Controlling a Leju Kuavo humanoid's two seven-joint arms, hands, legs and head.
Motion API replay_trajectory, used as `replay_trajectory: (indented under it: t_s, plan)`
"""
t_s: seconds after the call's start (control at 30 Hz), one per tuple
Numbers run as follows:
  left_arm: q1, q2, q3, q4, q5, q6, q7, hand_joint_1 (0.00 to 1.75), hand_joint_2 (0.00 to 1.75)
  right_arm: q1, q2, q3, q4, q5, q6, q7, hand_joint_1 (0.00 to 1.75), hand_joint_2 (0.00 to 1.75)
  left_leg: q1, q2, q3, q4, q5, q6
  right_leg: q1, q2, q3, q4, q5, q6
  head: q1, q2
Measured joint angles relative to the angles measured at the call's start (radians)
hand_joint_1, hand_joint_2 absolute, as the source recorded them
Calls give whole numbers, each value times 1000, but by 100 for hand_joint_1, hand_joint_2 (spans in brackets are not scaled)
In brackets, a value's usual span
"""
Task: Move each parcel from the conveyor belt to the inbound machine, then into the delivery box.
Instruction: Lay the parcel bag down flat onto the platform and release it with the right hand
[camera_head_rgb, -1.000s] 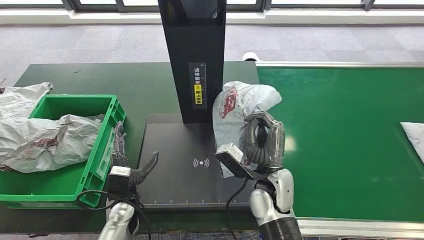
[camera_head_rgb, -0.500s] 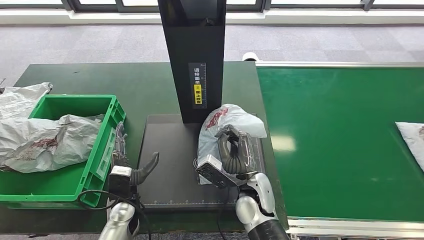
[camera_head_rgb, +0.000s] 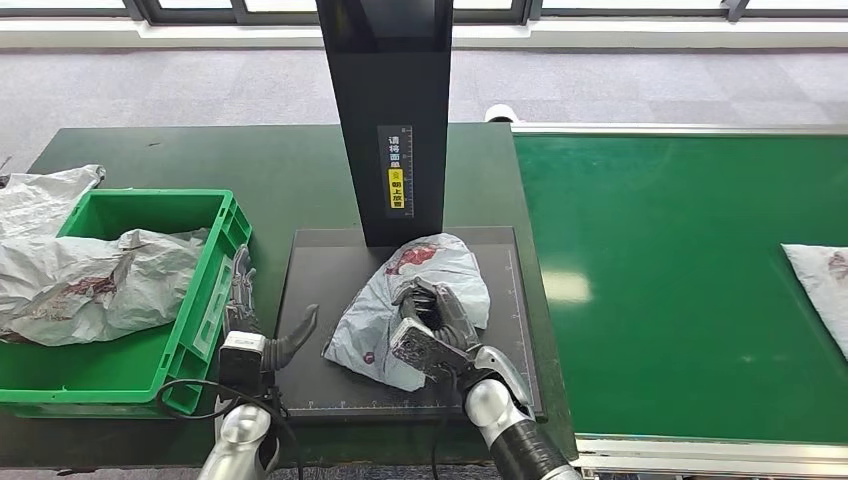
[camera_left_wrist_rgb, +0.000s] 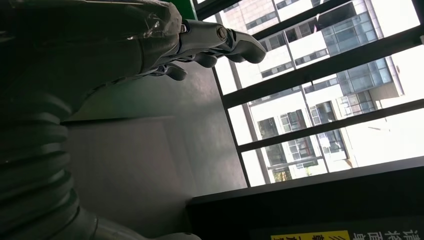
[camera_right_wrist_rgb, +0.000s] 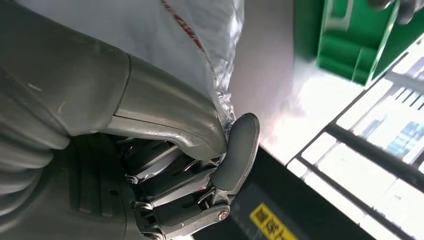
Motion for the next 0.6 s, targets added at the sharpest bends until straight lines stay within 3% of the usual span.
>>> replay_trajectory:
  t_s: [0.27,0.3,0.4,0.43,0.5,0.6]
  plan:
    - [0,0,0,2,-5,0,0,0,175,-14,0,0,44,-25,58,-33,175,175,0,0,0,0,0,0,0,0,0,0,0,0,0,0]
    - [0,0,0,2,-6,0,0,0,175,-15,0,0,46,-28,67,-38,152,175,0,0,0,0,0,0,0,0,0,0,0,0,0,0]
    - [0,0,0,2,-6,0,0,0,175,-16,0,0,54,-34,92,-55,21,175,0,0,0,0,0,0,0,0,0,0,0,0,0,0]
    - [0,0,0,2,-6,0,0,0,175,-16,0,0,56,-34,94,-58,0,175,0,0,0,0,0,0,0,0,0,0,0,0,0,0]
    - [0,0,0,2,-6,4,0,0,175,-16,0,0,60,-18,59,-52,0,175,0,0,0,0,0,0,0,0,0,0,0,0,0,0]
    - [5,0,0,0,-6,12,0,0,175,-13,1,0,57,19,-82,-35,0,175,0,0,0,0,0,0,0,0,0,0,0,0,0,0]
